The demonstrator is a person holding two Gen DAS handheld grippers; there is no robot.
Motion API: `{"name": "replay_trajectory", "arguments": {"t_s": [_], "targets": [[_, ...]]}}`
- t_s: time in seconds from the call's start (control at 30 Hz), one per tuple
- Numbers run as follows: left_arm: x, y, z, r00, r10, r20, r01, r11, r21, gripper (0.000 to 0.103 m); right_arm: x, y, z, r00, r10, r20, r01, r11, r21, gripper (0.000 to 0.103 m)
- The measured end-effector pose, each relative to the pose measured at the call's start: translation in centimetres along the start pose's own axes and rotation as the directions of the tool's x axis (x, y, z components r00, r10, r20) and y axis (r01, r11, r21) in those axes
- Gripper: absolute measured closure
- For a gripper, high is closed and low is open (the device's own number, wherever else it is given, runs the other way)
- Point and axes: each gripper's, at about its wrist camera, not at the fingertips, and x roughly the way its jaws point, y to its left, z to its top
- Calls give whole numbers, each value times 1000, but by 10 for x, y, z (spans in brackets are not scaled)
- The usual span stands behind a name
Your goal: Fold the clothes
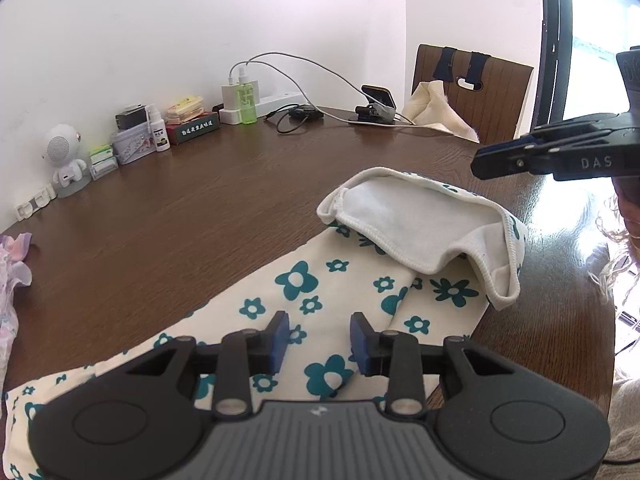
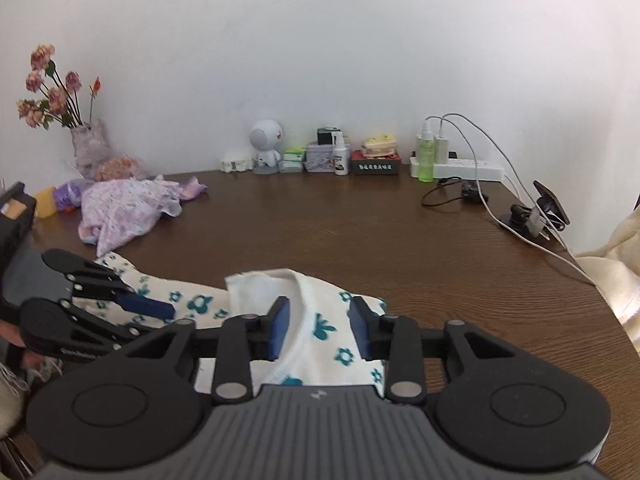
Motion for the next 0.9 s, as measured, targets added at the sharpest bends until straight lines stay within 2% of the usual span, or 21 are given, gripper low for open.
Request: {"name": "replay_trajectory", "arguments": {"t_s": [0.07,0.17,0.27,0.4,0.47,0.57,0.63,0.7,0.77,0.9], "targets": [[0,-1,0,1000,8,-2,-8,1000,-1,71,11,-6,-8,999,32,-24,-32,999,-2,86],[0,-5,1,1000,24,-6,-24,1000,4,71,27,3,-18,998,58,-24,-59,996,-67,87],[-1,-11,4,999,32,-2,-32,999,11,71,43,13,-30,998,46,-50,-50,994,-99,87],[-7,-25,11,999,21,25,-22,999,28,70,45,17,-35,999,34,-35,-38,993,-112,87],[-11,-33,15,999,16,38,-17,999,37,65,46,15,-34,998,42,-41,-46,994,-102,87],[-15,-43,21,998,8,58,-10,999,50,62,38,2,-27,995,99,-29,-99,995,-2,81],[-18,-50,25,997,2,71,-6,998,59,59,26,-11,-23,987,160,8,-160,983,85,65],[-22,-57,29,996,-4,84,-1,998,67,58,14,-21,-22,991,133,28,-135,985,103,59],[-25,-65,33,995,-10,97,3,997,76,58,7,-30,-24,996,88,32,-91,989,112,57],[-21,-79,40,994,-29,104,18,994,106,57,3,-58,-35,998,65,-15,-60,971,232,54]]}}
